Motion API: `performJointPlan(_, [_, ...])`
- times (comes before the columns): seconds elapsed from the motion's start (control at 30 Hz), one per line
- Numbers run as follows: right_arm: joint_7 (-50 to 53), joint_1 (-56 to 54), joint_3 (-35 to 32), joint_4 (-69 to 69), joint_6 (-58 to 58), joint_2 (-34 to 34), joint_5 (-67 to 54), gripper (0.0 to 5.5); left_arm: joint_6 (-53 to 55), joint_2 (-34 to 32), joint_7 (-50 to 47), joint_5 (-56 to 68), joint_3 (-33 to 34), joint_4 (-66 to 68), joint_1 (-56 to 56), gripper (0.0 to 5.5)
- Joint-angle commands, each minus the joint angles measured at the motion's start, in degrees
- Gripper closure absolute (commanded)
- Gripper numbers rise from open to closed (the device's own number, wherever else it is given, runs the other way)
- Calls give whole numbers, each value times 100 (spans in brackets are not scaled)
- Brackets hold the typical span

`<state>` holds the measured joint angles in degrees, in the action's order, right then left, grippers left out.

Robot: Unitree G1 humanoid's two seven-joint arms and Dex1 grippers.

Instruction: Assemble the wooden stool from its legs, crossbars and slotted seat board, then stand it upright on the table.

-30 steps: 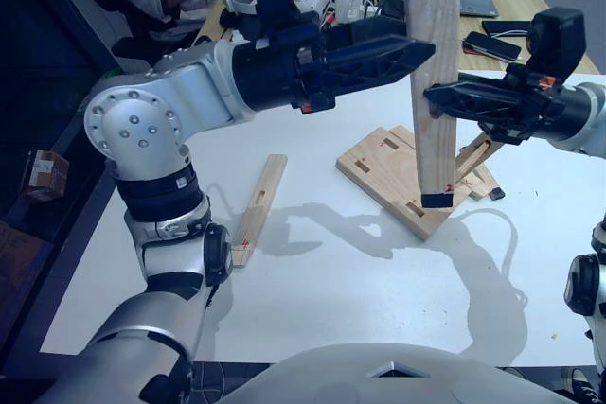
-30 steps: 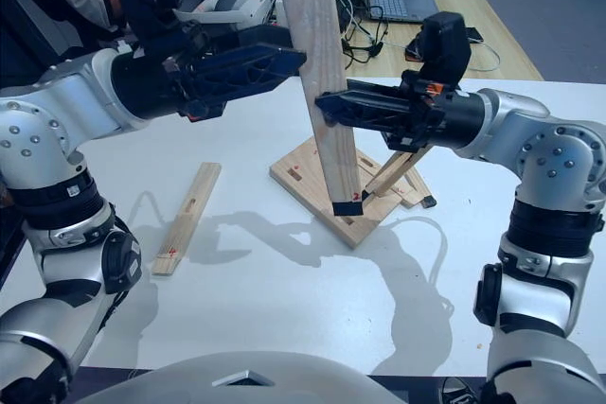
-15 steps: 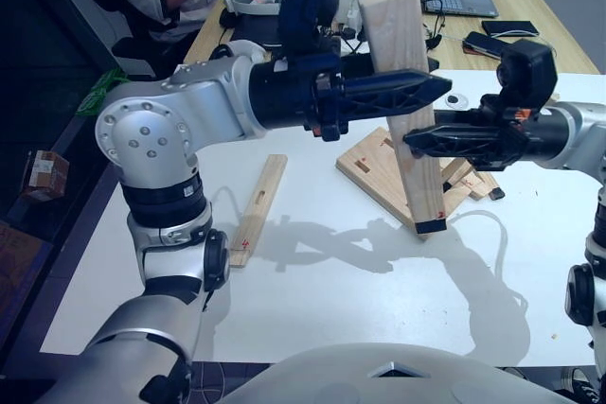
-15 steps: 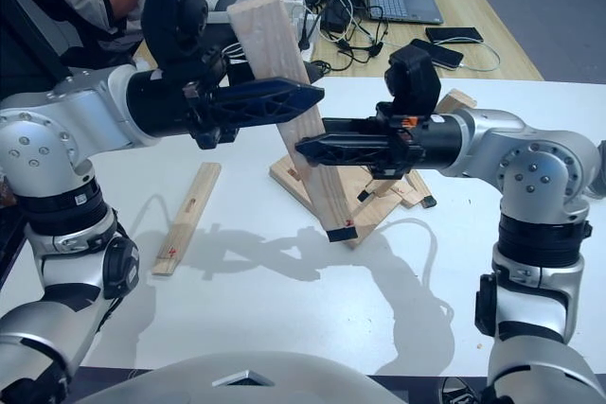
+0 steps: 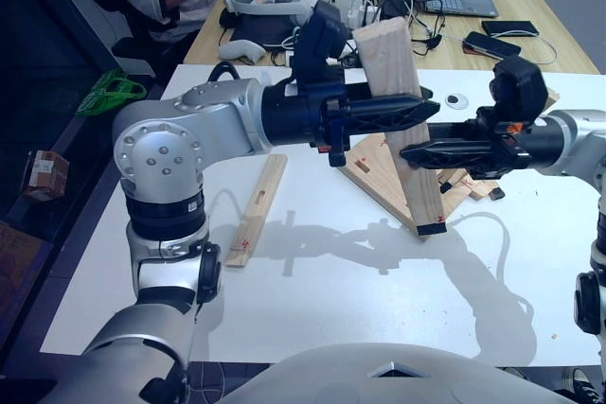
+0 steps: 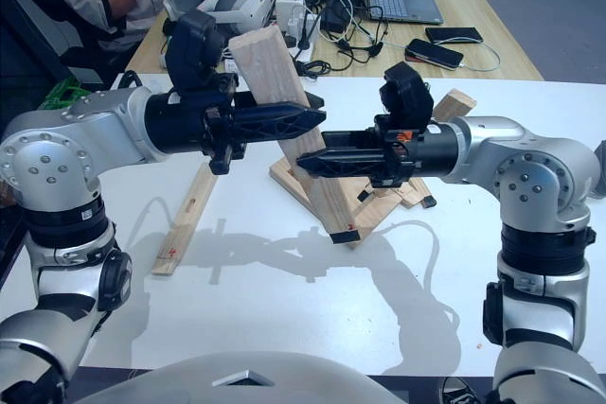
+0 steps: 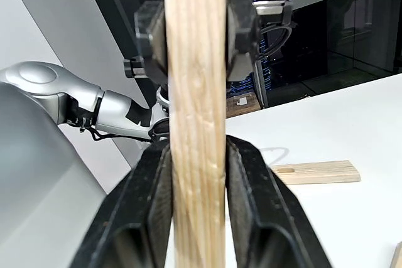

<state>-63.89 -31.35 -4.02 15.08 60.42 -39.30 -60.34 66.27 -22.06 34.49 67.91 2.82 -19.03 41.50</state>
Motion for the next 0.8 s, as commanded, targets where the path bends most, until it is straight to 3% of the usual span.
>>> performJointPlan(0.03, [299, -87, -141, -132, -219, -9, 220, 449, -108, -46, -28, 14, 56, -45, -64, 448])
performJointPlan(0.3, [118, -272, -300, -298, -93, -213, -5, 299, -345, -71, -135, 4, 239, 63, -68, 448])
performJointPlan(0.47, [1176, -1373, -1157, -1301, -530, 65, -21, 217, -562, -259, -172, -192, 492, 245, -116, 448])
performJointPlan(0.57, [2302, -2541, -1933, -2323, -1133, 155, 59, 214, -752, -147, -560, -324, 689, 468, -54, 448])
performJointPlan(0.67, [3018, -3241, -2469, -3429, -1846, -168, 469, 214, -967, -7, -993, -456, 842, 559, -27, 448])
performJointPlan(0.8, [3097, -2721, -2461, -4306, -2305, -859, 1384, 214, -1182, -29, -1538, -1077, 702, 578, -223, 448])
